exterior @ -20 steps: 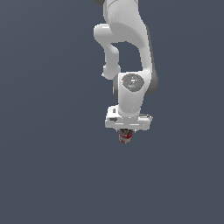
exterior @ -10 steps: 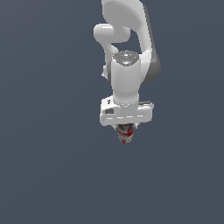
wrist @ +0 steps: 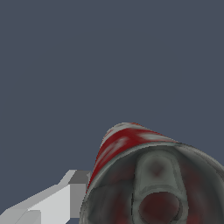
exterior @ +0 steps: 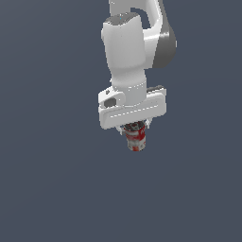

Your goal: Pick up the object and move it to a goal position.

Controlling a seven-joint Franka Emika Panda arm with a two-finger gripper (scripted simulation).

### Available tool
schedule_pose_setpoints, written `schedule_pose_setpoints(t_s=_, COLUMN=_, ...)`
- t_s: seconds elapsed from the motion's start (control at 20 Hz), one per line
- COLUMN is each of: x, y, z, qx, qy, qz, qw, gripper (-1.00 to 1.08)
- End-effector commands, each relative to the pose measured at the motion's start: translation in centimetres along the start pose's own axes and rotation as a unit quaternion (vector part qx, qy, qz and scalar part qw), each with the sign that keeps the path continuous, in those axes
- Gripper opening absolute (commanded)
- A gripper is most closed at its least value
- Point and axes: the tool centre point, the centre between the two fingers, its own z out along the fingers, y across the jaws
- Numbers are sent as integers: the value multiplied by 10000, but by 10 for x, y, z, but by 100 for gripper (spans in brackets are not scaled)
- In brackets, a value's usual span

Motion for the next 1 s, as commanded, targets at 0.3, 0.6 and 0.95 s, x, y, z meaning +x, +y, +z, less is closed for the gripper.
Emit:
schedule_pose_setpoints(t_s=0.3, x=29, y=6, z=-70, qx=281, qy=521, qz=-616, qw=9963, gripper=-100)
schedule_pose_setpoints(t_s=0.6, x=46, y=11, z=-120, qx=491, qy=873, qz=-1046, qw=9895, gripper=-100)
schedule_pose_setpoints(t_s=0.95, x=61, y=18, z=-178, qx=736, qy=1272, qz=-1535, qw=9772, gripper=-100)
